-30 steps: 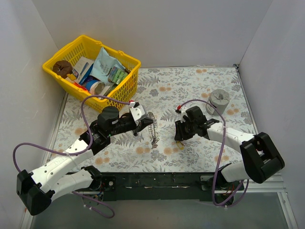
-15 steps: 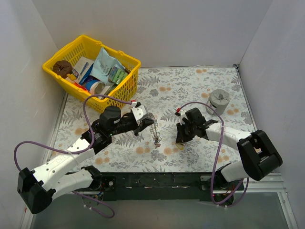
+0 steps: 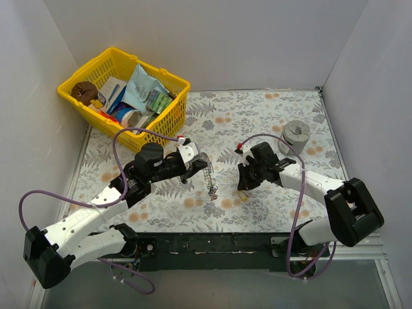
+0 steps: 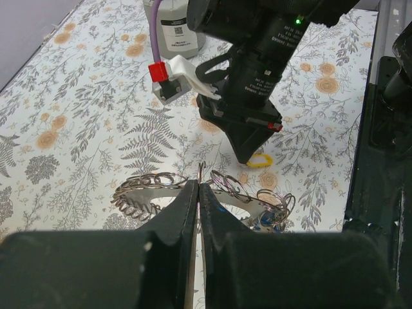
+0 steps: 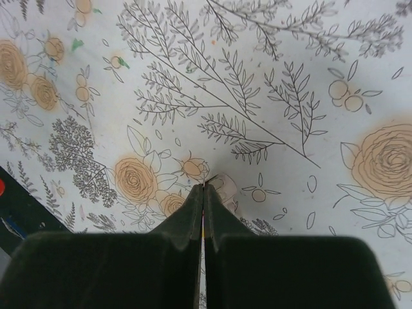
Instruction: Put the keys on the keyring
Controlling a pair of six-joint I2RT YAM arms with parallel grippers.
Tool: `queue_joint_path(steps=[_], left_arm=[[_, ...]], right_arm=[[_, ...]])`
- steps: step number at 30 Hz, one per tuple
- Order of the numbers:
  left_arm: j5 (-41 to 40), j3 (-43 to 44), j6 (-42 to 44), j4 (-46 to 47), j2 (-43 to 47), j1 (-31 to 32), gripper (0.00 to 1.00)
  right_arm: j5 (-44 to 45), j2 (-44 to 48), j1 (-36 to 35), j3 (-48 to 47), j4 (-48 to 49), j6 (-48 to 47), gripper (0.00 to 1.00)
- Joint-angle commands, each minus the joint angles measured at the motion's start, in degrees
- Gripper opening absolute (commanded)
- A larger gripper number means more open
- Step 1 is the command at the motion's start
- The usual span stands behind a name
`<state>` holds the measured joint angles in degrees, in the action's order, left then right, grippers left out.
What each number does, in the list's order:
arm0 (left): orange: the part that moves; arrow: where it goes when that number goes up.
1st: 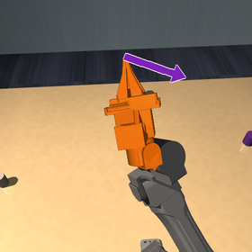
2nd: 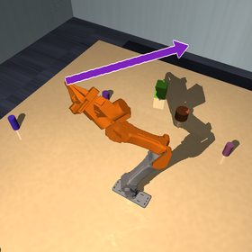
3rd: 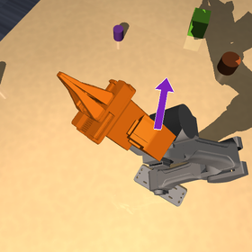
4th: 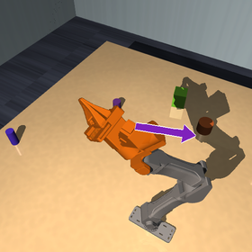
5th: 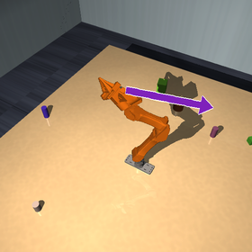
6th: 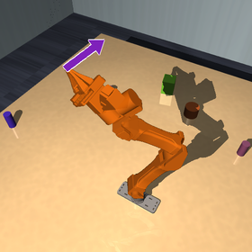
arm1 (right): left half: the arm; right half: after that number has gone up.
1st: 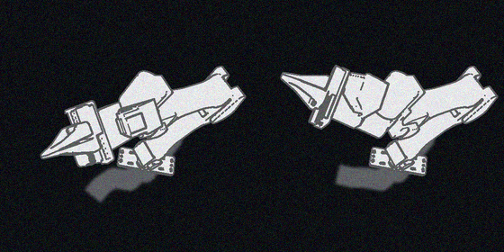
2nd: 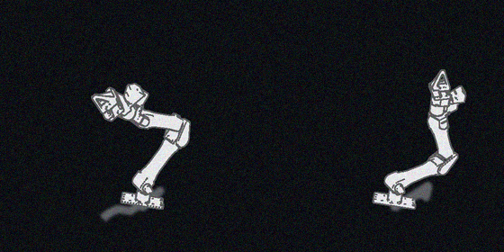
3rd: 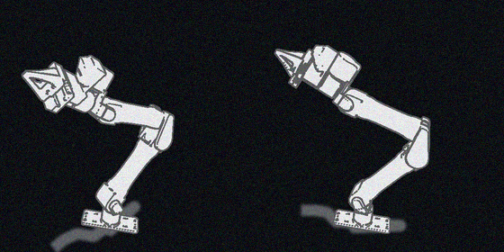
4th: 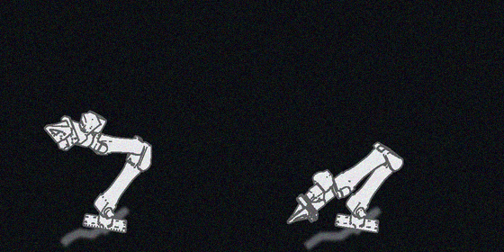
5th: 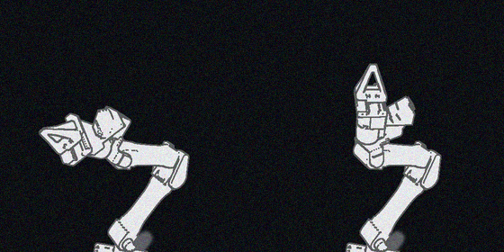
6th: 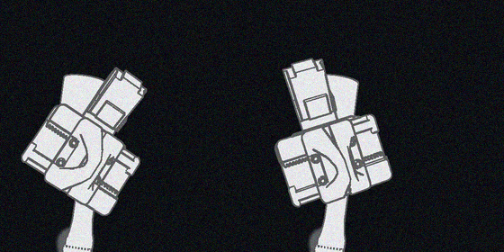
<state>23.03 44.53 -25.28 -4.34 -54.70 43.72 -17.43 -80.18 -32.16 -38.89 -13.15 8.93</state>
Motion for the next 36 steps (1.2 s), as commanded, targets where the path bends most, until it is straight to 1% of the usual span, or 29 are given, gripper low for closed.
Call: queue_joint_path(steps=[1,5,8,11,20,21,23,24,26,29,36], left_arm=[[-0.53,0.91,0.84,1.26,2.31,0.31,0.0],[-0.53,0.73,0.67,0.56,3.1,0.31,0.0],[-0.26,0.38,0.41,0.21,3.46,0.31,0.0],[-0.09,0.47,0.32,-0.14,3.63,0.31,0.0],[0.53,0.91,0.14,-0.32,2.93,0.31,0.0],[0.62,0.99,-0.03,-0.32,2.67,0.31,0.0],[0.53,0.99,-0.21,-0.14,2.32,0.31,0.0],[0.27,1.08,-0.3,-0.14,2.14,0.31,0.0],[0.09,1.34,-0.56,-0.23,1.44,0.31,0.0],[0.35,1.61,-1.0,-0.14,0.56,0.31,0.0],[-0.09,2.4,-2.58,0.73,-1.29,0.31,0.0]], right_arm=[[-0.05,4.85,-0.18,-5.74,-4.51,-4.53,0.01],[-4.96,8.45,-0.18,-8.12,-5.05,-7.69,0.01],[-9.19,9.51,-0.18,-10.31,-4.87,-8.84,0.01],[-12.35,10.74,-0.18,-12.34,-5.04,-12.44,0.01],[-17.8,17.07,-0.18,-16.64,-4.43,-16.4,0.01],[-17.99,17.25,-0.18,-17.44,-5.48,-16.66,0.01],[-17.55,16.47,-0.09,-21.82,-7.76,-16.92,0.01],[-17.72,15.94,-0.18,-23.75,-10.56,-17.27,0.01],[-18.69,14.97,-0.18,-27.71,-12.07,-17.28,0.01],[-19.39,14.79,-0.97,-29.83,-12.52,-16.93,0.01],[-17.29,12.77,-4.22,-31.51,-15.68,-17.1,0.01]])
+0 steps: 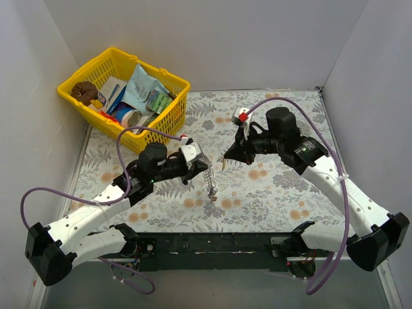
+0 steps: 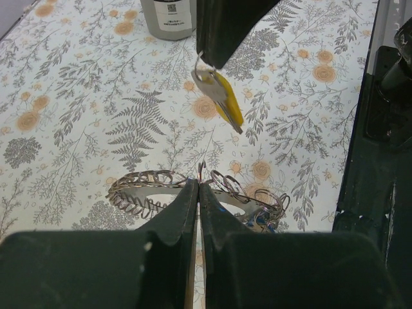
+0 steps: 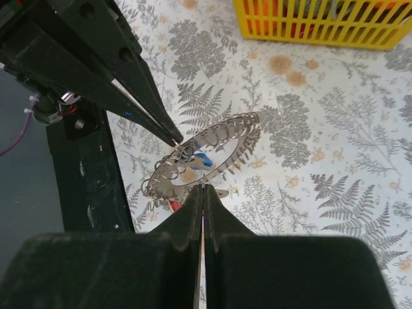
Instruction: Put the keys on the keyring
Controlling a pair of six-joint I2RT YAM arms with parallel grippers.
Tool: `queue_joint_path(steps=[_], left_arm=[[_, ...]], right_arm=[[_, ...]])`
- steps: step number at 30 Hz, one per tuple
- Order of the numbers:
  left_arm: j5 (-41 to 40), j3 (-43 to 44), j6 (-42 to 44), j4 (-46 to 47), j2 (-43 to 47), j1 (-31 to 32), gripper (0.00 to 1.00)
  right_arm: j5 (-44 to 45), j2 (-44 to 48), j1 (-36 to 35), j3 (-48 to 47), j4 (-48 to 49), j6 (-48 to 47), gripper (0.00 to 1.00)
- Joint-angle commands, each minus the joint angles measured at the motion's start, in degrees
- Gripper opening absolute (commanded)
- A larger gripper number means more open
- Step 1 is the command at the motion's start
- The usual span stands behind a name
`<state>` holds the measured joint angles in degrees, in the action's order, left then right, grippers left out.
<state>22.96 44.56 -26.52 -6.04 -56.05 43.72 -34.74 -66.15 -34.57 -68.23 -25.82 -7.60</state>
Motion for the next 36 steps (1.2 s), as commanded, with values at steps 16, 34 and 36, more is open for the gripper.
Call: queue_joint_path(steps=[16,34,36], left_arm=[[1.82,3.87,-2.92,4.28,-2.04,0.31,0.0],[3.41,3.96,-2.48,4.11,-1.17,0.31,0.0],[3.49,3.87,-2.48,4.02,-0.9,0.31,0.0]], right_arm=[[1.52,-4.34,-7.97,-1.91,-0.19,0.39,0.01],[4.59,-4.42,-8.5,-0.33,1.92,1.35,0.01],[5.21,-4.34,-8.5,-0.24,2.0,1.27,0.01]])
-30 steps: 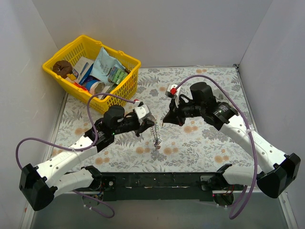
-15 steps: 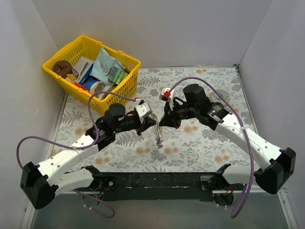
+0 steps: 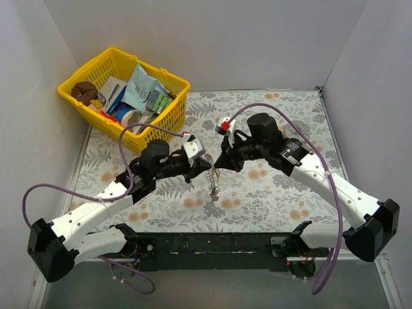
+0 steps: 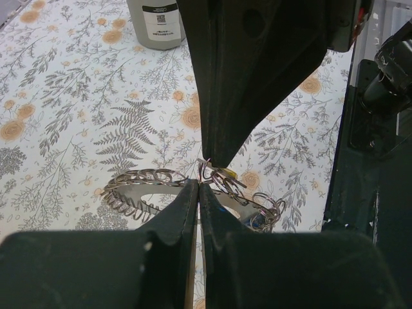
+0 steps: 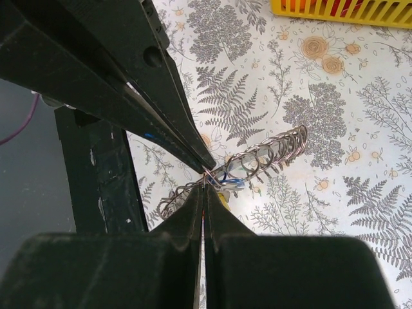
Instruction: Put the keys on the keyring
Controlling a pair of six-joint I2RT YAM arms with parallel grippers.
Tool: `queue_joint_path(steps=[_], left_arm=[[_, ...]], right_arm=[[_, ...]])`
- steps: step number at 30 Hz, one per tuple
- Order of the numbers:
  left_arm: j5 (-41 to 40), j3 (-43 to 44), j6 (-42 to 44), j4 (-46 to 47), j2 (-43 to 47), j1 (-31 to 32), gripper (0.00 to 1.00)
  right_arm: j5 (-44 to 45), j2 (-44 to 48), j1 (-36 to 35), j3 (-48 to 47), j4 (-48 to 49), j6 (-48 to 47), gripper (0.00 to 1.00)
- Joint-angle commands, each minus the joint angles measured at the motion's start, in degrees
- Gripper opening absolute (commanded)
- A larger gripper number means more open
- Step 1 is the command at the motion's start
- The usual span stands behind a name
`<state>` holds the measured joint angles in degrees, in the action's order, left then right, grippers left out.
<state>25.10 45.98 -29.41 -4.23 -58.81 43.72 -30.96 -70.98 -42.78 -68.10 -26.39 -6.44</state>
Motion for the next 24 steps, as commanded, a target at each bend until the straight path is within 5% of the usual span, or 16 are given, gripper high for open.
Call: queue_joint_path(steps=[1,24], left_arm=[[1.35,2.36,0.4,2.12,2.03,0.31,0.0],[1.88,0.43,1.02,1.77,5.81,0.31,0.0]], right_arm=[[2.13,0.75,-0.28,-0.02,2.75,0.28,0.01],[2.84,1.2,-0.19,3.76,6.44,1.6,0.01]])
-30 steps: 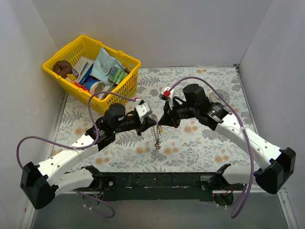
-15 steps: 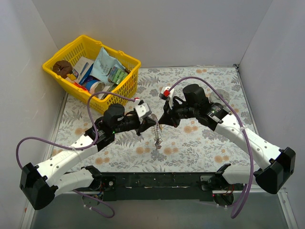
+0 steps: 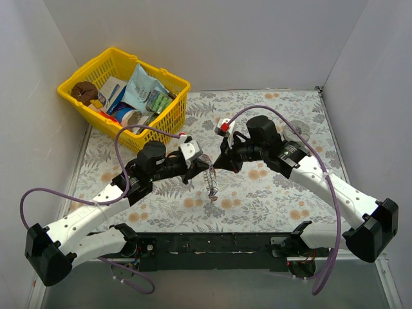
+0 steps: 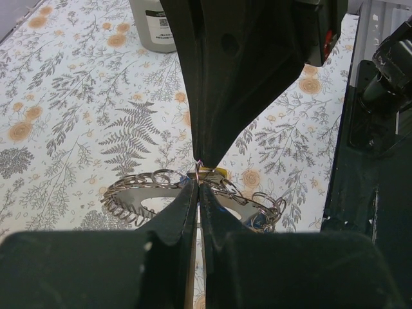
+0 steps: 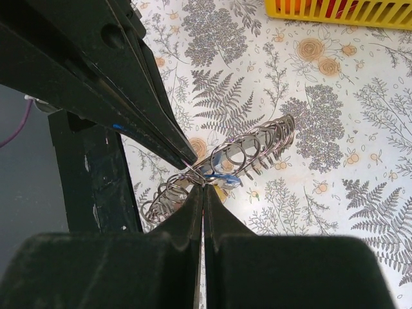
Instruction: Put the keys on the keyring
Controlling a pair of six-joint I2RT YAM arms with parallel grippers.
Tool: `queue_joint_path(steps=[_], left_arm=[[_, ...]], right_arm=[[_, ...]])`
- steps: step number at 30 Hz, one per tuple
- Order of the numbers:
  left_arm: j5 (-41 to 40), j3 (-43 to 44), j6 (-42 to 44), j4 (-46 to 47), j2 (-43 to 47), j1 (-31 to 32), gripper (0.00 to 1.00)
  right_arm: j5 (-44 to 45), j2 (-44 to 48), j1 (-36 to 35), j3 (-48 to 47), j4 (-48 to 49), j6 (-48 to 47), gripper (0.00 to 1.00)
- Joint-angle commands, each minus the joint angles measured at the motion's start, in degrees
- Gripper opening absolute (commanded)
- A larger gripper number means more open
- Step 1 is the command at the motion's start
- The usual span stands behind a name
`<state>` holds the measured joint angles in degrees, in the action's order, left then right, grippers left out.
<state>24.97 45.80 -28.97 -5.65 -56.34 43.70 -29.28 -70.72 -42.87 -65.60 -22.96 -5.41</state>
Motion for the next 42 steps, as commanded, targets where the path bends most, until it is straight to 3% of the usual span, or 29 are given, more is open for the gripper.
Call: queue_joint_path(steps=[1,17,25,28,31,33,38,42], left_arm=[[2.18,0.52,0.67,3.36,3.6,0.33,0.0],[2.89,-3.09,-0.82,9.78,7.56,0.33,0.0],[2.89,-3.0,-1.96,9.96,7.12,0.33,0.0],[3.68,-3.0,-2.14,10.48,6.94,0.33,0.0],[4.03,-3.79,-2.49,12.41,7.29,0.33,0.0],[4.3,-4.4,-2.58,13.99,7.9,0.33,0.0],[6.4,-7.3,-4.95,22.25,9.93,0.33,0.0],[8.77,-7.31,-6.62,25.77,9.76,0.33,0.0]], right_arm=[[0.89,0.85,-0.11,1.53,3.1,0.58,0.01],[-2.63,1.98,-0.02,4.26,6.79,1.37,0.03],[-0.35,10.42,0.77,6.89,9.86,0.14,0.63],[-0.25,13.49,1.47,7.51,10.39,-1.09,0.75],[-2.17,15.78,2.18,7.77,11.96,-1.8,0.79],[-3.85,16.92,2.7,8.03,13.55,-1.19,0.8],[-15.71,17.28,4.02,8.39,21.98,2.85,0.57],[-19.94,15.62,4.02,7.25,25.86,4.97,0.55]])
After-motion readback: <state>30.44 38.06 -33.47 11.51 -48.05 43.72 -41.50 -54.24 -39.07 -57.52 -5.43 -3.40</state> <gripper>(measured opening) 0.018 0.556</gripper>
